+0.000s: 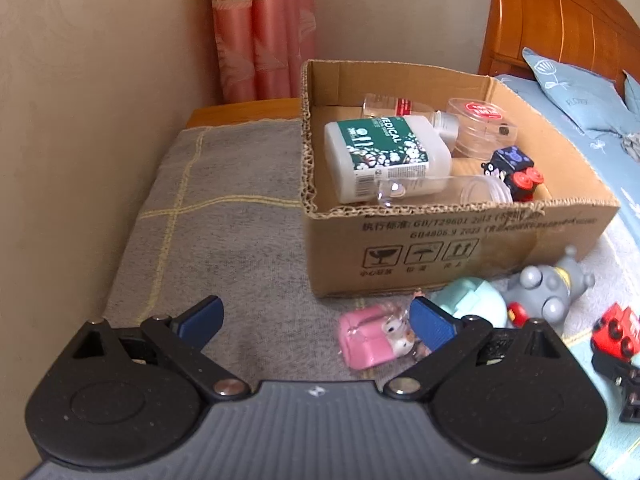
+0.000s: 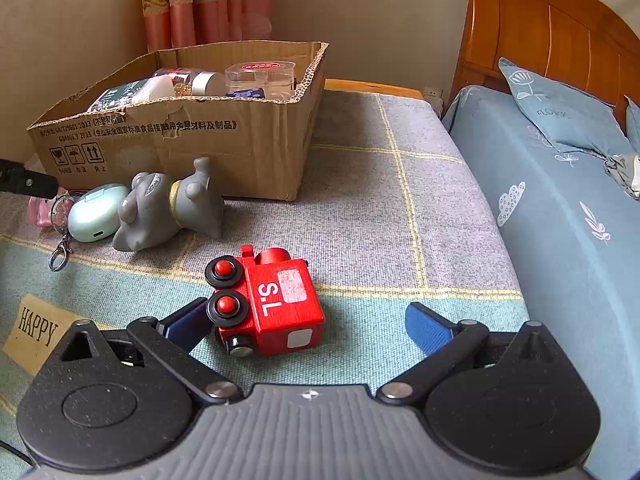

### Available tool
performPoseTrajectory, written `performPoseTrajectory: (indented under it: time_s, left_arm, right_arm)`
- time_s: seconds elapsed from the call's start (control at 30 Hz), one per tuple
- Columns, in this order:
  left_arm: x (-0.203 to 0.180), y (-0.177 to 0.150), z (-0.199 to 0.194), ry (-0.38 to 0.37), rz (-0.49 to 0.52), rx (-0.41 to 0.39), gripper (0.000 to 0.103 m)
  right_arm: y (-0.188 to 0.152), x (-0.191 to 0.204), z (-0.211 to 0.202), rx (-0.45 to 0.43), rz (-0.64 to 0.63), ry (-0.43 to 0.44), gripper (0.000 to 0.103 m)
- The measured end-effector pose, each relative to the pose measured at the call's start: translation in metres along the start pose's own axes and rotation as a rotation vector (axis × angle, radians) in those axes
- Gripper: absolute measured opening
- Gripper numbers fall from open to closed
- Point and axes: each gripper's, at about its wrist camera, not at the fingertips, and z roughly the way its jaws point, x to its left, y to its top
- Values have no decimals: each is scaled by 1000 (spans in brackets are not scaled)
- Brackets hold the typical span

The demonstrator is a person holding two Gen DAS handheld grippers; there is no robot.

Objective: Organize rigid objects
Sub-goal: 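Grasp the pink keychain bottle with the left tool while the right tool grasps the red S.L train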

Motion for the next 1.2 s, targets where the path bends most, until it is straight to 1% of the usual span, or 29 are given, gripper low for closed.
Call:
performPoseTrajectory:
  time_s: [0.07,0.13,0.3,0.4,0.5,0.6,0.73,0.8,0.97,1.1,1.13,1.2]
  left_arm:
    - [-1,2,3,-34,-12,-1,99]
    - [-5,4,8,-44,-11,2,99]
    - [-7,3,17,-11,5,19,99]
    - [-2,-1,14,4,8,26,99]
    - [4,-9,10,14,33,39,99]
    - [11,-20,9,-4,54,51,100]
    - [21,-25,9,-43,12,42,102]
    - [23,-27,8,-50,11,36,102]
    - [29,-30,4,24,14,21,102]
    - [32,-32,5,11,-27,19,101]
    - [33,-33,4,10,-32,16,99]
    - [30,-33,7,20,-36,19,98]
  right_arm:
    - [-1,0,0,-3,0,0,103]
    - [-1,1,0,-6,2,-2,103]
    - [-1,0,0,-6,5,-5,103]
    - [-1,0,0,-6,4,-4,103]
    - [-1,0,-1,-7,5,-5,103]
    - [-2,0,-1,-12,4,-4,103]
    - [-2,0,-1,-14,2,-2,103]
    - [-2,0,-1,-13,3,-3,103]
    - [-2,0,-2,-14,3,-2,103]
    - [-2,0,-2,-15,3,-3,103]
    - [-2,0,-2,-15,4,-4,103]
    - [-2,-1,-2,-18,5,-4,103]
